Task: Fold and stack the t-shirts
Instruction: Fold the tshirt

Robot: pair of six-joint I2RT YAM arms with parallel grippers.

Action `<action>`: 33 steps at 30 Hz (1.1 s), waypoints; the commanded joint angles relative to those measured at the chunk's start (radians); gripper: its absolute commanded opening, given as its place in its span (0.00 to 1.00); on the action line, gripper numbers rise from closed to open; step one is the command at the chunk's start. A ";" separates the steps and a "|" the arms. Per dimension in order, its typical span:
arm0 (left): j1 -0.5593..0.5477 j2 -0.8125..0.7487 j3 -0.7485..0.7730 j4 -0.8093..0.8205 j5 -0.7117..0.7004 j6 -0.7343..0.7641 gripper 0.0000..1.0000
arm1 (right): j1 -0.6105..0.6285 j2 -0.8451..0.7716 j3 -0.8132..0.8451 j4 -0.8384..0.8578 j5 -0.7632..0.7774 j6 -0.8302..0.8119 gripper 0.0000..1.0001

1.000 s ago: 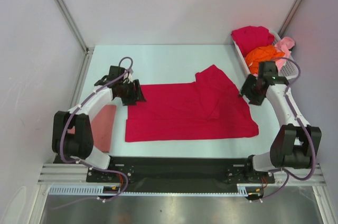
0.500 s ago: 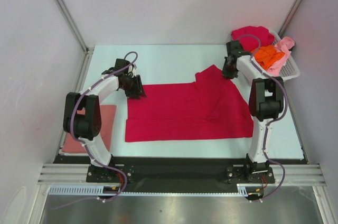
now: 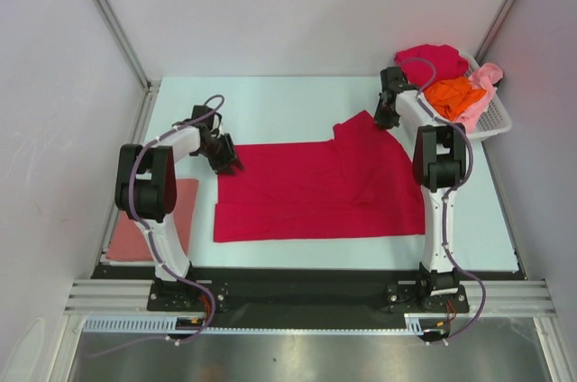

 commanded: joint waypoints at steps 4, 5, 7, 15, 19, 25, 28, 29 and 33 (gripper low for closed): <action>0.022 0.044 0.036 0.015 -0.054 -0.020 0.43 | -0.020 0.154 0.215 -0.066 0.050 -0.008 0.13; 0.022 0.037 0.037 0.012 -0.075 -0.018 0.43 | -0.021 0.162 0.233 -0.078 0.057 -0.011 0.13; 0.022 0.029 0.037 0.001 -0.090 -0.005 0.43 | -0.024 0.174 0.270 -0.089 0.063 -0.008 0.13; 0.019 -0.075 0.022 -0.017 -0.133 0.041 0.47 | 0.002 0.131 0.313 -0.129 0.034 -0.059 0.28; 0.022 -0.131 0.023 -0.023 -0.141 0.064 0.54 | -0.015 0.067 0.279 -0.127 0.000 -0.057 0.52; 0.022 -0.157 0.051 -0.025 -0.115 0.057 0.55 | -0.018 0.053 0.295 -0.098 -0.104 -0.095 0.61; 0.022 -0.152 0.062 -0.027 -0.107 0.054 0.55 | -0.017 0.071 0.313 -0.081 -0.108 -0.092 0.61; 0.022 -0.152 0.065 -0.030 -0.109 0.055 0.55 | -0.018 0.076 0.328 -0.110 -0.088 -0.091 0.61; 0.022 -0.170 0.054 -0.040 -0.092 0.060 0.54 | -0.024 0.027 0.319 -0.178 -0.046 -0.060 0.57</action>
